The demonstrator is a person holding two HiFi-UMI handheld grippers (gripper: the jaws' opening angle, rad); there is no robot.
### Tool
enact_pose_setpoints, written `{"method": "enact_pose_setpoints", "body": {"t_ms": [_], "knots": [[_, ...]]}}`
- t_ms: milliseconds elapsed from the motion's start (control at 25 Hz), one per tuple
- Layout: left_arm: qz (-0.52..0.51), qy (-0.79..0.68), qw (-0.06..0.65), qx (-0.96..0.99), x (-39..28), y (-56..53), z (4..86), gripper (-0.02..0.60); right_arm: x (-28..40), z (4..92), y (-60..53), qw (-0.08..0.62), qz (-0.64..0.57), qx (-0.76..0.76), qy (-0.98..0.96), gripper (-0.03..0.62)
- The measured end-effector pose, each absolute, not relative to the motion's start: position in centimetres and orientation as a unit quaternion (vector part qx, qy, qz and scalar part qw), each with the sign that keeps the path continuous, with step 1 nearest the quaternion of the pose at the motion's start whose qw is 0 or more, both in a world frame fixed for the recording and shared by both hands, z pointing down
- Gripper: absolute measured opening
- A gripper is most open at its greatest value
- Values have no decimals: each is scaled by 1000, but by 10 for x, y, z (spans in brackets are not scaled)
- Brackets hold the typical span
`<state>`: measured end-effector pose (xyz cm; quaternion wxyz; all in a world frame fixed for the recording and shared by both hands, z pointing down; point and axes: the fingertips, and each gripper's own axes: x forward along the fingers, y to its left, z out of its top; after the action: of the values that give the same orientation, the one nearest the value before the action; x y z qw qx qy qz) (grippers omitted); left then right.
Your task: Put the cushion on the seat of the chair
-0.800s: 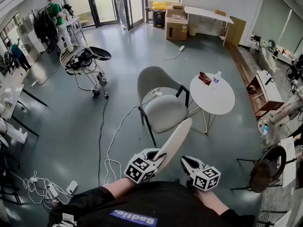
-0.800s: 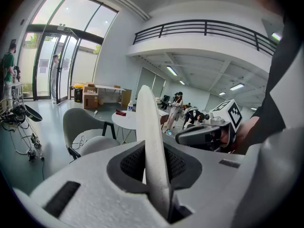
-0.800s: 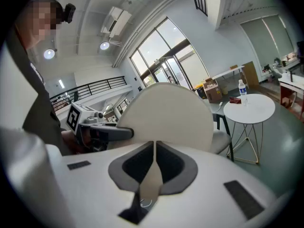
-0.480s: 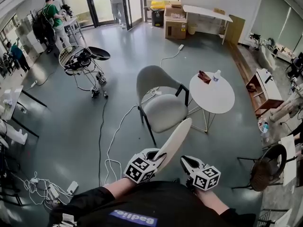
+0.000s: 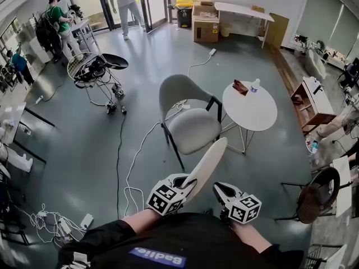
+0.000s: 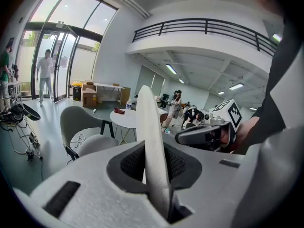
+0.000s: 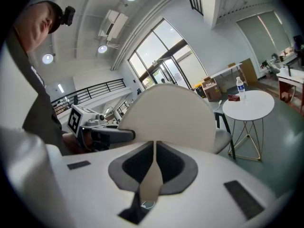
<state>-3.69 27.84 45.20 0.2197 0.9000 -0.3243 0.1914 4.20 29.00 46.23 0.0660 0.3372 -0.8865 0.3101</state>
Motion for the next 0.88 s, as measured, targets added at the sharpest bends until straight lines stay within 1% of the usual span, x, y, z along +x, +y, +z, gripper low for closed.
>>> {"method": "enact_pose_setpoints", "body": {"t_ms": [280,880], "knots": [[201,-328,217,897,-23,272,455,71,61,466,283,54,322,342,-881,40],[199,-378,211,879,27,244,450,71,136,470,252,29,334,332,-882,40]]}}
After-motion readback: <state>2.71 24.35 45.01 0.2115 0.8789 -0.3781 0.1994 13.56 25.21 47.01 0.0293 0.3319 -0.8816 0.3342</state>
